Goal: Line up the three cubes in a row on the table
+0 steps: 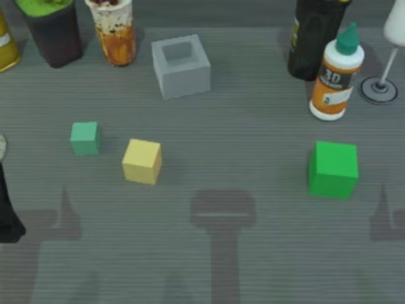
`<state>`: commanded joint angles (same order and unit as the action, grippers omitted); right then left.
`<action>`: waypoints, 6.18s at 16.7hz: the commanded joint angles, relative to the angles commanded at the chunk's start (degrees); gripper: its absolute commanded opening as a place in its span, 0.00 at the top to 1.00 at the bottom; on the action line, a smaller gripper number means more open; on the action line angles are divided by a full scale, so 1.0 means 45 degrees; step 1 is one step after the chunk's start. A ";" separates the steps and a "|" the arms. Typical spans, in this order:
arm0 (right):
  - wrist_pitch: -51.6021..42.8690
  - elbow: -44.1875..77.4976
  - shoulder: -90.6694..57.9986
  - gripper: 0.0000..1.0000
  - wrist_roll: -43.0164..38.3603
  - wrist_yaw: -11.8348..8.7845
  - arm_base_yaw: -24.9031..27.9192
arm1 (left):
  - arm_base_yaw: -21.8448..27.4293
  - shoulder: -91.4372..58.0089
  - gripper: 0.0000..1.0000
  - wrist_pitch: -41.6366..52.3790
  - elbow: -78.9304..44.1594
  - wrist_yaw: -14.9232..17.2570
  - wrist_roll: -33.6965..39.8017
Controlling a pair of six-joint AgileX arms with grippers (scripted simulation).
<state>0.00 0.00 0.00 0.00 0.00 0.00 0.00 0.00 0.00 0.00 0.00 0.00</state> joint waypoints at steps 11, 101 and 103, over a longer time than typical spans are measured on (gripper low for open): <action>0.0000 0.0000 0.0000 0.00 0.0000 0.0000 0.0000 | 0.0508 -0.5917 0.00 0.3606 -0.5695 0.0034 0.0581; 0.0000 0.0000 0.0000 0.00 0.0000 0.0000 0.0000 | 1.0874 -3.1402 1.00 1.7925 -2.9437 -0.0193 1.0727; 0.0000 0.0000 0.0000 0.00 0.0000 0.0000 0.0000 | 1.1599 -3.1493 1.00 1.8110 -2.9823 -0.0224 1.1450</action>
<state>0.00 0.00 0.00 0.00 0.00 0.00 52.20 -141.72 81.50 -134.21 -1.01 51.53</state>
